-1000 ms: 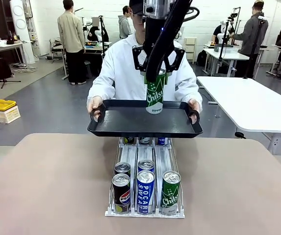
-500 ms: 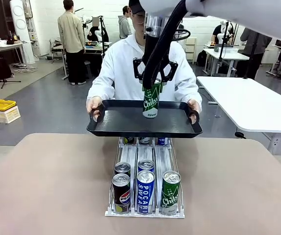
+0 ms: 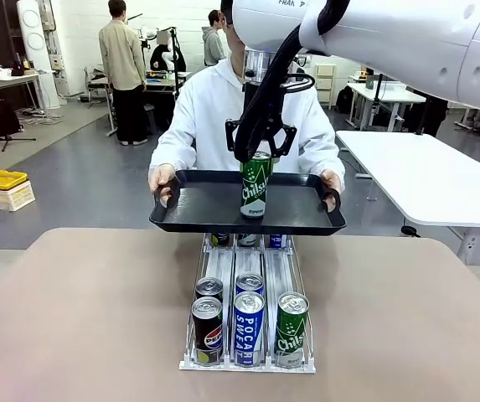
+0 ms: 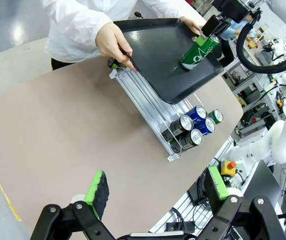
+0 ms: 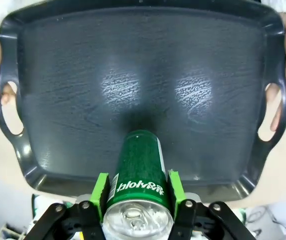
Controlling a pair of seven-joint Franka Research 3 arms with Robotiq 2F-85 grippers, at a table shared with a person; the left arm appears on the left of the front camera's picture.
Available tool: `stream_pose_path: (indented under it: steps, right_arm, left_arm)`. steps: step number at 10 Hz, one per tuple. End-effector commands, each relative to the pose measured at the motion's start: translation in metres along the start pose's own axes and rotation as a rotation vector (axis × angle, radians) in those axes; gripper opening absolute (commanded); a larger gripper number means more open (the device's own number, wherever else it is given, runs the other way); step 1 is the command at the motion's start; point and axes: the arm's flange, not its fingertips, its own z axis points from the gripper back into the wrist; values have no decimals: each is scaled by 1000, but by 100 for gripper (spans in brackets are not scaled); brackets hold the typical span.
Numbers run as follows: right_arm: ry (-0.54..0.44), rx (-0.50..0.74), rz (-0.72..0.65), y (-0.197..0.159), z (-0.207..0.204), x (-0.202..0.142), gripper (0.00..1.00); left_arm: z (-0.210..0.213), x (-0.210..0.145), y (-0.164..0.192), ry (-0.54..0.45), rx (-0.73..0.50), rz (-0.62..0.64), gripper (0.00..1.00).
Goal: Retrieve and hand over the desired beverage to the person.
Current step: Place the picked can on the Handle tray extended by the person.
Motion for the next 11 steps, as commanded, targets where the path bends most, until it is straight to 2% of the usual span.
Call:
stream_pose_path:
  steps: [1, 7, 8, 9, 10, 11]
  right_arm:
    - [34, 4, 5, 16, 19, 13, 58]
    - [89, -16, -12, 13, 0, 22, 58]
    - [91, -10, -12, 13, 1, 21, 72]
    - [84, -12, -12, 14, 3, 17, 78]
    - [78, -13, -10, 14, 6, 14, 92]
    - [71, -13, -8, 14, 10, 11, 98]
  left_arm:
    - [1, 0, 0, -12, -12, -18, 100]
    - [1, 0, 0, -12, -12, -18, 100]
    - [1, 0, 0, -12, -12, -18, 100]
    - [1, 0, 0, -12, -12, -18, 100]
    - [1, 0, 0, -12, -12, -18, 100]
    - [1, 0, 0, -12, -12, -18, 100]
